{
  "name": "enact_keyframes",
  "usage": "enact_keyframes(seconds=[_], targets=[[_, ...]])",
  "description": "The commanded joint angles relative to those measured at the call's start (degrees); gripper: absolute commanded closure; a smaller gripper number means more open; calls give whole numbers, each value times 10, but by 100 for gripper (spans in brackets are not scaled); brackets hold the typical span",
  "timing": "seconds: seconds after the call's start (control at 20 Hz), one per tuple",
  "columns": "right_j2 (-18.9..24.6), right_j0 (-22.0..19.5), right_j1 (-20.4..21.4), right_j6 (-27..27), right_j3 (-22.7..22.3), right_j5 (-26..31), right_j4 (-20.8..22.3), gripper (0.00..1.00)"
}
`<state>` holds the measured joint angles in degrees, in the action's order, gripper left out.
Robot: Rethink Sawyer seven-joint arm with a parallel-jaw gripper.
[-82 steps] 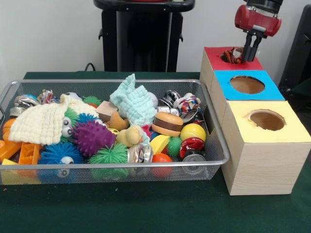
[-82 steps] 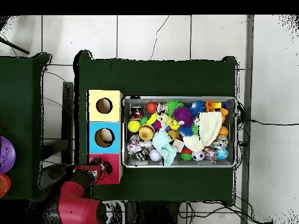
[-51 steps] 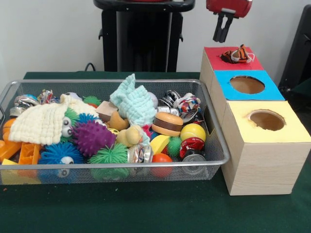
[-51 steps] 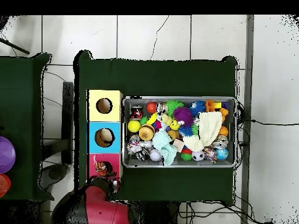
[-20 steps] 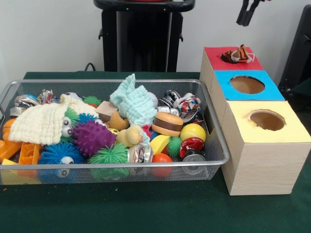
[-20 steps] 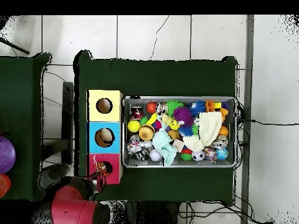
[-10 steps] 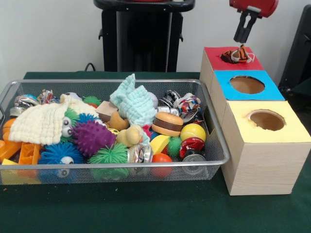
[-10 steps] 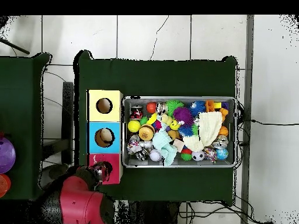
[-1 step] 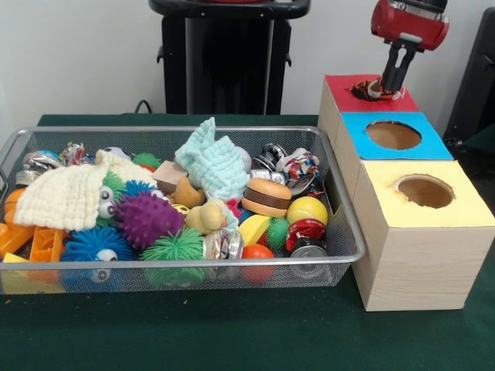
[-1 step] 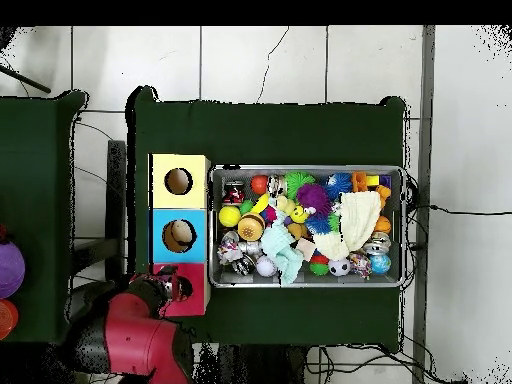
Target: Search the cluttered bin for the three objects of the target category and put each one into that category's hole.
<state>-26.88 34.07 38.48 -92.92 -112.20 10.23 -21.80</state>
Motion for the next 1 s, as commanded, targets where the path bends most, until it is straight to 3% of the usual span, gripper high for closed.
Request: enact_keyframes(seconds=[0.05, 0.45, 1.0], targets=[[57, 5, -25, -188, -34, -16, -43, 100], [38, 40, -29, -196, -53, -13, -62, 100], [61, 23, -28, -195, -79, -52, -56, 100]])
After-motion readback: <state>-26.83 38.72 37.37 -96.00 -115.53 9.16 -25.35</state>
